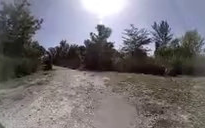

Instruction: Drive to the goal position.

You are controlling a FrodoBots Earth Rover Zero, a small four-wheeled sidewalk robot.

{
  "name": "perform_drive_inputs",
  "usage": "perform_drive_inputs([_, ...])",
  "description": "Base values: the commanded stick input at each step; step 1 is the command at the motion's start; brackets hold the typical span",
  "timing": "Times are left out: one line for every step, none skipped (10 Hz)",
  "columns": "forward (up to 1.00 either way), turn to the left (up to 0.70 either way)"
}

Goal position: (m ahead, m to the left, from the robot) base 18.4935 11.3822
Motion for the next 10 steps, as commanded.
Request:
perform_drive_inputs([0.70,0.01])
perform_drive_inputs([0.70,0.04])
perform_drive_inputs([0.70,0.35])
perform_drive_inputs([0.70,0.35])
perform_drive_inputs([0.70,0.35])
perform_drive_inputs([0.70,0.35])
perform_drive_inputs([0.70,0.35])
perform_drive_inputs([0.70,0.35])
perform_drive_inputs([0.70,0.32])
perform_drive_inputs([0.70,0.00])
